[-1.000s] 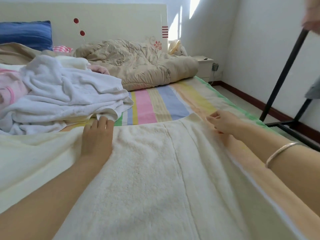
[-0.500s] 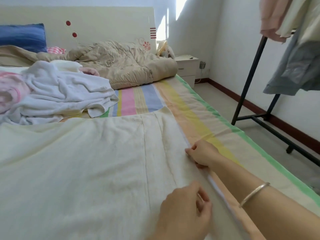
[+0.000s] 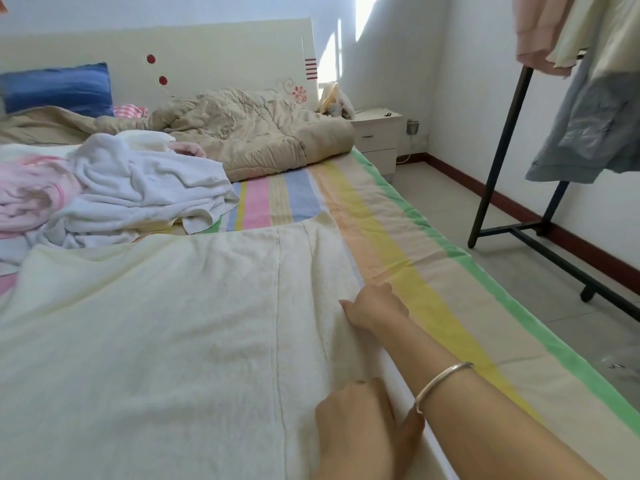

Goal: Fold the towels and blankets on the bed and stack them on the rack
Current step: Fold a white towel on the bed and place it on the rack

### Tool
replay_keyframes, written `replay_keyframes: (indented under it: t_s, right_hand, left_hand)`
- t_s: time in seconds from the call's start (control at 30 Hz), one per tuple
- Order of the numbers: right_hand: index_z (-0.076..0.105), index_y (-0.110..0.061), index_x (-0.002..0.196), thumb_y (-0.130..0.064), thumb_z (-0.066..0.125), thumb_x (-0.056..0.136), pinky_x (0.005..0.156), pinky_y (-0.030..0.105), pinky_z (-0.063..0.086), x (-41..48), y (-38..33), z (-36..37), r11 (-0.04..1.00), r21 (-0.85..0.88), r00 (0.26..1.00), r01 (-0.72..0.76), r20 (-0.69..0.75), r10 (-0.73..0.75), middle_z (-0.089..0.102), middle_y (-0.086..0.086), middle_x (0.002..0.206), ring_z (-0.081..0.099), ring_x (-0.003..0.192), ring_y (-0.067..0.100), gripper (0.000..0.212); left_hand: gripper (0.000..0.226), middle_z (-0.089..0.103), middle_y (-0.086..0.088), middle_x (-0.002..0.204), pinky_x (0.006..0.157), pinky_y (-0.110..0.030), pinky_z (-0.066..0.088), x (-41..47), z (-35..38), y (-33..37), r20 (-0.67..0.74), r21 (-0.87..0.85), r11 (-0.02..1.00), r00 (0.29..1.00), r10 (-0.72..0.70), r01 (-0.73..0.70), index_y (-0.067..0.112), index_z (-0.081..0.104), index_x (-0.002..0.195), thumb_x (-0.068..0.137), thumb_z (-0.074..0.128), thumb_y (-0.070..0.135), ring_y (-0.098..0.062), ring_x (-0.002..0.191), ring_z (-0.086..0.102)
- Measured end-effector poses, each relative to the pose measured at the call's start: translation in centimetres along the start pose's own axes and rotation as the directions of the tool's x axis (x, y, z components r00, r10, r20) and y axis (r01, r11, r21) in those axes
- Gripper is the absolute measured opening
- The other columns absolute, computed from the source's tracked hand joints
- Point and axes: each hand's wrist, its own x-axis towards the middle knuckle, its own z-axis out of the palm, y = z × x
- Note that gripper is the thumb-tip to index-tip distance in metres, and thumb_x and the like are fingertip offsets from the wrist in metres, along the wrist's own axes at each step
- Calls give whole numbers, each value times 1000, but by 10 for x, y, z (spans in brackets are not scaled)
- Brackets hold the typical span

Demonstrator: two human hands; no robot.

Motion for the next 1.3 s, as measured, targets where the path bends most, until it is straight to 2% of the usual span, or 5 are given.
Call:
replay_keyframes:
  t_s: [0.4,0.8,0.9,1.13,1.3]
  right_hand:
    - [54,-11,73,-25,63,82,47,22,40,11,28,-8,965,257,998,-57,2,59,64,7,77,64,68,26,19]
    - [57,-9,85,-32,55,77,66,34,50,13,24,-8,846,524,994,-102,87,66,60,8,76,61,73,28,24]
    - [55,-12,105,-40,59,85,65,32,52,23,14,-12,819,566,991,-92,130,22,63,9,92,62,79,28,34]
    - [71,-32,91,-30,62,80,87,37,55,37,21,-4,791,610,994,45,-109,28,72,-4,100,66,93,22,14]
    - [67,-30,115,-30,56,87,87,35,55,10,36,-3,810,574,992,118,-26,-126,69,-6,111,66,98,20,30]
  left_hand:
    - [27,56,8,75,71,-29,42,-1,5,-8,-79,-109,988,991,104,-112,22,45,72,82,48,46,-18,79,57]
    - [29,58,9,75,75,-28,45,0,9,-12,-113,-143,978,984,134,-150,24,53,77,83,49,51,-14,82,60]
    - [35,59,11,76,75,-29,45,7,6,-14,-15,-159,980,993,116,-117,26,54,74,83,52,59,-13,85,61]
    - [37,63,11,78,72,-29,46,26,-6,-17,234,-172,980,962,139,-99,25,60,72,79,59,61,-15,84,62]
    - [45,66,8,91,83,-33,48,13,1,-18,109,-106,982,979,170,-158,23,60,87,80,54,67,-16,91,61]
